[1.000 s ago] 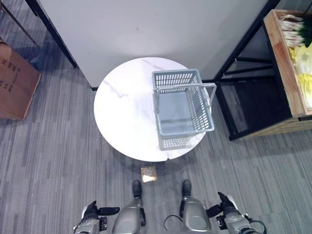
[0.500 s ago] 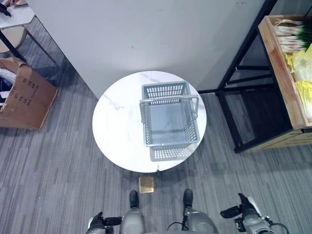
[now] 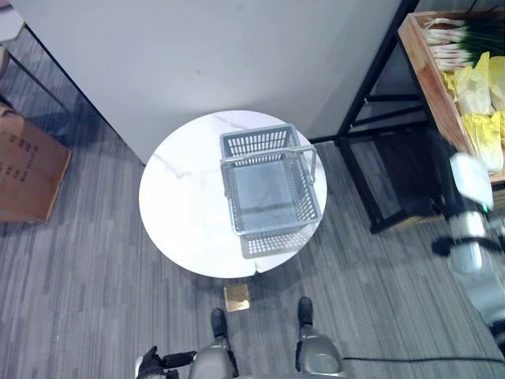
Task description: Get the vegetables into the basket
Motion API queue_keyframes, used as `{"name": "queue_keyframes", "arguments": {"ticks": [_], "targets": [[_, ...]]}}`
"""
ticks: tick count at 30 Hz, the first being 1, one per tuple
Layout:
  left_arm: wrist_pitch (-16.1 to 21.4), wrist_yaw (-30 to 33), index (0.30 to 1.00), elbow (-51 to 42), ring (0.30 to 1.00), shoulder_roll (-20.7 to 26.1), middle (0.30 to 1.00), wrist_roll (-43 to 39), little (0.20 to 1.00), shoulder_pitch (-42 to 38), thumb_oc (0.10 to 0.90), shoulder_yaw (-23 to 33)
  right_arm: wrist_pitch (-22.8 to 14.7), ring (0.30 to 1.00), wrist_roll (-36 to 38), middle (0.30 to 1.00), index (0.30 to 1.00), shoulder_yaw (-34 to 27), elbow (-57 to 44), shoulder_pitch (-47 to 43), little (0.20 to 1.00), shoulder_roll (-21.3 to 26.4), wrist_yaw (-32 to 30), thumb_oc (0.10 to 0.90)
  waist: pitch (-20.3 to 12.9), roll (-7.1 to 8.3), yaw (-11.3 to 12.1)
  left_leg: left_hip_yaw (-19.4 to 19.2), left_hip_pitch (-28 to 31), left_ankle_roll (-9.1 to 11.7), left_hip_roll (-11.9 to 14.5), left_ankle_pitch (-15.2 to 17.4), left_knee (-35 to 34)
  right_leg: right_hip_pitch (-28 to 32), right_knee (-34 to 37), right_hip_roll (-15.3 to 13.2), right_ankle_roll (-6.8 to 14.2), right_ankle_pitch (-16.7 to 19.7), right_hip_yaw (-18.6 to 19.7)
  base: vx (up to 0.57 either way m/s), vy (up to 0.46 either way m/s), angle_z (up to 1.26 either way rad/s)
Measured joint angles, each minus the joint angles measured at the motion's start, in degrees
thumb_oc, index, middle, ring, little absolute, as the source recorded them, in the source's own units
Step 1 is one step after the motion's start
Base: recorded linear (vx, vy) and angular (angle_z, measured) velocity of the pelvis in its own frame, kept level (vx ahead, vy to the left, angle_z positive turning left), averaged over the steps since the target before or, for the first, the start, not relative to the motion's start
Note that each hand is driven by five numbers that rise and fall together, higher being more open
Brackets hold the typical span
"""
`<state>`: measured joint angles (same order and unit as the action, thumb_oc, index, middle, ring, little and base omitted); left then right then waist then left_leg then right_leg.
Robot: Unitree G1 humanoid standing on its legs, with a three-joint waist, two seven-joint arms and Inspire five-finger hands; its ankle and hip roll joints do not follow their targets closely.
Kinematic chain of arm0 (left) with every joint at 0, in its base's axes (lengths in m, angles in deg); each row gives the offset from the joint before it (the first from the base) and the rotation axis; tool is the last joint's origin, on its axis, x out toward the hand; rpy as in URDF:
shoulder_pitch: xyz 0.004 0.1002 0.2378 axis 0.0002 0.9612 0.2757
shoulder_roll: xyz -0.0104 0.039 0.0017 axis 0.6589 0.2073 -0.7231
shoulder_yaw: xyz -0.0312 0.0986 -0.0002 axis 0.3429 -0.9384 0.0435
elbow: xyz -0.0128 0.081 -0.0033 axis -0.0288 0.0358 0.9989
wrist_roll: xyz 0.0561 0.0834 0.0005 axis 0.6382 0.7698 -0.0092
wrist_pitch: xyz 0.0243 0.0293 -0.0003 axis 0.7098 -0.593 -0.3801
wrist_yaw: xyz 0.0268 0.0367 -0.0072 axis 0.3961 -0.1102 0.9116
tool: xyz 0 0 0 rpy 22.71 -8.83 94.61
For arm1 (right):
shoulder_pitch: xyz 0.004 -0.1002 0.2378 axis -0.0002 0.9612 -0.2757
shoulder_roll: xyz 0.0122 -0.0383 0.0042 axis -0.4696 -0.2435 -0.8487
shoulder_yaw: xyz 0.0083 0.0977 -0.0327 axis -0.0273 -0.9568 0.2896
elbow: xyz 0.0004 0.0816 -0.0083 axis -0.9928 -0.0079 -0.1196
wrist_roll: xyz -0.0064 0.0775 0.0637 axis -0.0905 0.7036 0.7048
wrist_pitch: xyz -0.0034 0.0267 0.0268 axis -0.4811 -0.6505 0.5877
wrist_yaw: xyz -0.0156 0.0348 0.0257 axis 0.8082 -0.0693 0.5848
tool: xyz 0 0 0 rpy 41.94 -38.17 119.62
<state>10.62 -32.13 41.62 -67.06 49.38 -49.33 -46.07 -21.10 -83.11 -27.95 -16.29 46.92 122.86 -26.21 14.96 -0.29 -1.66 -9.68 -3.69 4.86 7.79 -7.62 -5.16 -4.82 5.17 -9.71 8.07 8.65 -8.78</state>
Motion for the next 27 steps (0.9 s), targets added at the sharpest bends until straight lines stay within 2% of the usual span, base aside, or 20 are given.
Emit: {"name": "queue_keyframes", "arguments": {"ticks": [2, 5, 6, 7, 8, 9, 10, 13, 15, 19, 21, 24, 25, 27], "targets": [[-0.18, -0.46, 1.0, 0.06, 1.0, 0.0, 1.0, -0.01, 1.0, 0.11, 0.9, 0.03, 1.79, 1.0, 0.4, 1.0, 1.0, 8.78, -0.94, -8.67, 1.0, -0.61, 2.52, 0.9, 0.0, 0.2, 0.29, 0.74, -0.81, 0.12, -0.25, -0.26, 0.02, -0.3, -0.19, -0.02, -0.07, 0.09, -0.68, -0.06, 0.003, 0.18], [-0.42, -0.64, 1.0, 0.0, 1.0, 0.01, 1.0, -0.05, 1.0, -0.44, 0.9, -0.56, 1.45, 1.0, 1.71, 1.0, 1.0, 18.05, -2.39, -17.6, 1.0, -3.63, 4.94, 0.9, 0.04, 0.25, 2.36, 2.13, -1.93, 0.32, -0.44, -0.86, 0.09, -0.54, -0.21, 0.02, -0.45, 0.37, -2.24, -0.05, -0.001, 0.31], [-0.89, -0.91, 1.0, -0.12, 1.0, 0.05, 1.0, -0.06, 1.0, -1.54, 0.9, -1.4, -0.67, 1.0, 3.01, 1.0, 1.0, 21.24, -1.57, -21.84, 1.0, -5.71, 5.65, 0.9, 0.3, 0.3, 5.12, 2.91, -2.87, 0.37, -0.45, -1.1, 0.1, -0.73, -0.24, 0.01, -0.5, 0.31, -3.35, -0.05, 0.006, 0.5], [-1.19, -1.02, 1.0, 0.07, 1.0, 0.38, 1.0, -0.07, 1.0, -2.55, 0.9, -2.54, -0.87, 1.0, 5.04, 1.0, 1.0, 22.81, 2.15, -26.19, 1.0, -9.3, 6.33, 0.9, 0.69, 0.91, 7.16, 4.14, -3.85, 0.46, -0.6, -1.24, 0.11, -0.89, -0.22, -0.25, -0.5, 0.14, -4.15, -0.03, 0.016, 0.47], [-1.2, -0.89, 1.0, -0.03, 1.0, 0.65, 1.0, -0.1, 1.0, -2.13, 0.9, -2.83, -0.64, 1.0, 5.99, 1.0, 1.0, 23.85, 4.75, -28.23, 1.0, -10.56, 6.63, 0.9, 1.15, 1.61, 8.26, 4.23, -3.89, 0.44, -1.21, -1.24, 0.11, -0.78, -0.23, -0.72, -0.41, 0.07, -4.48, -0.05, 0.017, 0.29], [-1.15, -0.87, 1.0, 0.0, 1.0, 0.72, 1.0, -0.45, 1.0, -2.07, 0.9, -2.81, -0.3, 1.0, 7.29, 1.0, 1.0, 25.01, 8.54, -31.49, 1.0, -11.99, 6.34, 0.9, 1.85, 1.74, 8.49, 4.4, -3.91, 0.41, -1.5, -1.26, 0.12, -0.6, -0.23, -0.89, -0.4, 0.07, -4.68, -0.04, 0.018, 0.1], [-0.96, -0.91, 1.0, 0.08, 1.0, 0.94, 1.0, -1.32, 1.0, -2.99, 0.9, -2.85, 0.82, 1.0, 9.14, 1.0, 1.0, 28.99, 18.62, -39.36, 1.0, -13.78, 6.45, 0.9, 2.98, 1.91, 8.31, 4.59, -4.04, 0.23, -1.62, -1.49, 0.12, -0.57, -0.22, -1.05, -0.29, 0.14, -4.76, -0.03, 0.015, 0.19], [0.09, -0.88, 1.0, 0.08, 1.0, 1.53, 1.0, -2.52, 1.0, -3.79, 0.9, -2.96, 3.38, 1.0, 9.55, 1.0, 1.0, 28.99, 26.24, -43.37, 1.0, -13.33, 6.43, 0.9, 4.41, 2.23, 9.78, 5.96, -5.66, 0.02, -1.62, -1.79, 0.12, -1.36, -0.22, -1.21, -0.17, 0.05, -5.97, -0.01, 0.01, 0.22], [0.19, -0.72, 1.0, 0.82, 1.0, 1.53, 1.0, -3.48, 1.0, -3.81, 0.9, -4.98, 3.31, 1.0, 9.97, 1.0, 1.0, 29.03, 28.37, -43.59, 1.0, -13.34, 6.37, 0.9, 5.36, 1.91, 9.29, 5.91, -5.66, -0.02, -1.88, -1.81, 0.12, -1.37, -0.23, -1.47, -0.15, 0.06, -6.0, 0.0, 0.0, 0.0], [1.02, -0.86, 1.0, 0.03, 1.0, 1.45, 1.0, -4.08, 1.0, -4.49, 0.9, -5.36, 2.81, 1.0, 11.22, 1.0, 1.0, 29.02, 33.0, -45.54, 1.0, -13.13, 6.2, 0.9, 5.7, 1.79, 8.68, 5.91, -5.66, -0.02, -1.76, -1.81, 0.12, -1.39, -0.22, -1.34, -0.17, 0.03, -5.96, 0.0, 0.0, 0.0], [1.05, -0.88, 1.0, -0.07, 1.0, 1.45, 1.0, -4.66, 1.0, -4.8, 0.9, -5.54, 3.78, 1.0, 11.71, 1.0, 1.0, 28.48, 29.63, -44.42, 1.0, -10.96, 6.28, 0.9, 5.79, 1.73, 8.18, 5.8, -5.9, -0.01, -1.64, -1.81, 0.12, -1.76, -0.22, -1.34, -0.16, 0.04, -5.76, 0.04, 0.0, -0.04], [0.45, -0.88, 1.0, 0.05, 1.0, 1.45, 1.0, -4.63, 1.0, -4.69, 0.9, -4.96, 3.93, 1.0, 13.09, 1.0, 1.0, 25.52, 17.51, -39.13, 1.0, -6.59, 6.27, 0.9, 5.89, 1.61, 6.25, 5.62, -5.91, 0.0, -1.67, -1.79, 0.12, -2.07, -0.23, -1.29, -0.16, 0.05, -5.36, 0.03, -0.008, -0.08], [0.34, -0.87, 1.0, -0.11, 1.0, 1.45, 1.0, -4.61, 1.0, -4.77, 0.9, -4.82, 3.97, 1.0, 14.17, 1.0, 1.0, 23.97, 15.1, -37.53, 1.0, -5.82, 6.21, 0.9, 5.91, 1.58, 5.49, 5.27, -5.83, 0.0, -1.61, -1.78, 0.12, -2.12, -0.23, -1.2, -0.16, 0.06, -5.17, 0.02, -0.009, -0.11], [0.27, -0.85, 1.0, -0.32, 1.0, 1.39, 1.0, -4.59, 1.0, -4.83, 0.9, -3.75, 3.37, 1.0, 16.34, 1.0, 1.0, 16.86, 8.42, -30.84, 1.0, -5.73, 5.13, 0.9, 5.96, 1.49, 5.24, 4.78, -5.55, 0.01, -1.52, -1.77, 0.12, -2.14, -0.23, -0.99, -0.18, 0.07, -4.77, 0.02, -0.01, -0.14]]}}
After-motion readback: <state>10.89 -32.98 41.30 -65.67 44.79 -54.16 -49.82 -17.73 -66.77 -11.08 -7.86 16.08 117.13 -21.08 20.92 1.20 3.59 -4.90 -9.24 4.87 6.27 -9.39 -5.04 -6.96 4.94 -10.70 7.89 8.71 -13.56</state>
